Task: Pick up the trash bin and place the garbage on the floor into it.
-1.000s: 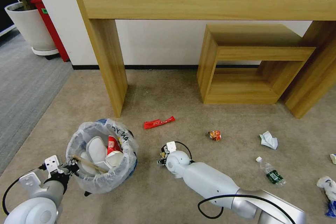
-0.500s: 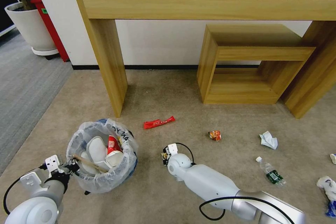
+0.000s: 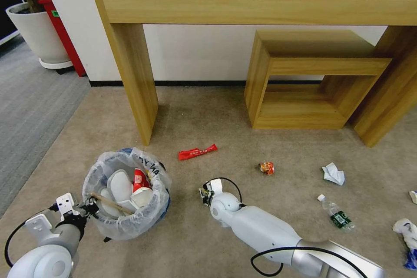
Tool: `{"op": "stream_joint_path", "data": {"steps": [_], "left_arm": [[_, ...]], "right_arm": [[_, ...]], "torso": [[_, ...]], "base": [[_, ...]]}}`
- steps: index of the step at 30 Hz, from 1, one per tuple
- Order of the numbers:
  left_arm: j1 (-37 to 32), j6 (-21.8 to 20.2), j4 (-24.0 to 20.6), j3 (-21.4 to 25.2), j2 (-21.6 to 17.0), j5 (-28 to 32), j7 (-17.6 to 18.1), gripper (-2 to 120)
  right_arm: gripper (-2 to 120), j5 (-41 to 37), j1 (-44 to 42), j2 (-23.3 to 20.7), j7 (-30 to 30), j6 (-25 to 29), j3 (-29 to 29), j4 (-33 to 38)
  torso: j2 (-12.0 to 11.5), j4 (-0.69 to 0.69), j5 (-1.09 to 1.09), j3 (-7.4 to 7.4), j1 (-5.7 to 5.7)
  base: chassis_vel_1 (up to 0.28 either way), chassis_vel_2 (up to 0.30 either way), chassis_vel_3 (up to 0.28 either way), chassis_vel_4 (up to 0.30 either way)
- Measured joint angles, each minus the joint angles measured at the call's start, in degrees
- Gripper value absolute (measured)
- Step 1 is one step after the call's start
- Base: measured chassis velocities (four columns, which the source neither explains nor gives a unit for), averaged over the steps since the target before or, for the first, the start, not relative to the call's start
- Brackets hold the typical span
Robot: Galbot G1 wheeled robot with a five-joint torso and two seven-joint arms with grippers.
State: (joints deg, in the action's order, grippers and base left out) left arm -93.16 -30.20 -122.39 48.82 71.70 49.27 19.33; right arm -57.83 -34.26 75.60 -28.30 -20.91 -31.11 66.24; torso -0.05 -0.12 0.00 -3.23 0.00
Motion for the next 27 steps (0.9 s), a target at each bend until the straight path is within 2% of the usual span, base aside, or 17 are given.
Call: {"op": "stream_joint_path", "data": {"steps": [3,5,7,8,11,12,15,16,17,19,23,26,27], "left_arm": [[0.0,0.0,0.1,0.0,-0.1,-0.1,0.0,1],[0.0,-0.1,0.1,0.0,-0.1,-0.1,0.0,1],[0.1,-0.2,0.1,-0.2,-0.1,-0.2,0.1,1],[0.1,-0.2,0.1,-0.2,-0.1,-0.2,0.1,1],[0.2,-0.3,0.0,-0.4,-0.1,-0.2,0.2,1],[0.2,-0.3,0.0,-0.4,-0.1,-0.2,0.2,1],[0.2,-0.5,-0.4,-0.6,0.0,-0.3,0.3,1],[0.2,-0.5,-0.4,-0.6,0.0,-0.3,0.3,1],[0.2,-0.6,-0.6,-0.6,0.1,-0.3,0.3,1],[0.1,-0.6,-1.2,-0.7,0.2,-0.3,0.3,1],[0.0,-0.8,-1.8,-0.7,0.3,-0.3,0.4,1],[0.0,-1.3,-2.9,-0.7,0.3,0.0,0.9,1],[0.0,-1.3,-2.9,-0.7,0.3,0.0,0.9,1]], "right_arm": [[0,0.4,-1.7,-4.5,2.9,5.1,3.5,9.7],[0,0.7,-2.1,-6.0,4.0,6.7,4.4,12.4],[0,1.5,-2.7,-10.8,7.4,11.1,6.7,19.1],[0,1.5,-2.7,-10.8,7.4,11.1,6.7,19.1],[0,1.7,-2.3,-16.7,12.7,16.0,9.2,29.7],[0,1.7,-2.3,-16.7,12.7,16.0,9.2,29.7],[0,0.9,-0.3,-20.1,19.9,23.3,9.2,36.7],[0,0.9,-0.3,-20.1,19.9,23.3,9.2,36.7],[0,0.1,0.9,-20.9,24.1,26.9,8.4,38.3],[0,-2.0,3.0,-21.7,29.1,30.8,6.7,40.2],[0,-4.6,5.9,-21.8,32.4,32.8,3.8,41.7],[0,-8.5,12.1,-21.0,33.2,33.4,-3.7,43.1],[0,-8.5,12.1,-21.0,33.2,33.4,-3.7,43.1]], "torso": [[0.0,0.01,0.0,0.0,0.0],[0.0,0.01,0.02,0.0,0.0],[0.0,0.0,0.0,0.0,0.0],[0.0,0.0,0.0,0.0,0.0],[0.0,-0.02,0.0,0.0,0.0],[0.0,-0.02,0.0,0.0,0.0],[0.0,0.0,0.01,0.01,0.0],[0.0,0.0,0.01,0.01,0.0],[0.0,0.0,0.0,0.01,0.0],[0.0,0.0,0.0,0.01,0.0],[0.0,-0.01,0.01,0.01,0.0],[0.0,0.01,0.0,0.0,0.0],[0.0,0.01,0.0,0.0,0.0]], "base": [[0.0,0.0,0.0,0.0],[0.0,0.0,0.0,0.0],[0.0,0.0,0.0,0.0],[0.0,0.0,0.0,0.0],[0.0,0.0,0.0,0.0],[0.0,0.0,0.0,0.0],[0.0,0.0,0.0,0.0],[0.0,0.0,0.0,0.0],[0.0,0.0,0.0,0.0],[0.0,0.0,0.0,0.0],[0.0,0.0,0.0,0.0],[0.0,0.0,0.0,0.0],[0.0,0.0,0.0,0.0]]}}
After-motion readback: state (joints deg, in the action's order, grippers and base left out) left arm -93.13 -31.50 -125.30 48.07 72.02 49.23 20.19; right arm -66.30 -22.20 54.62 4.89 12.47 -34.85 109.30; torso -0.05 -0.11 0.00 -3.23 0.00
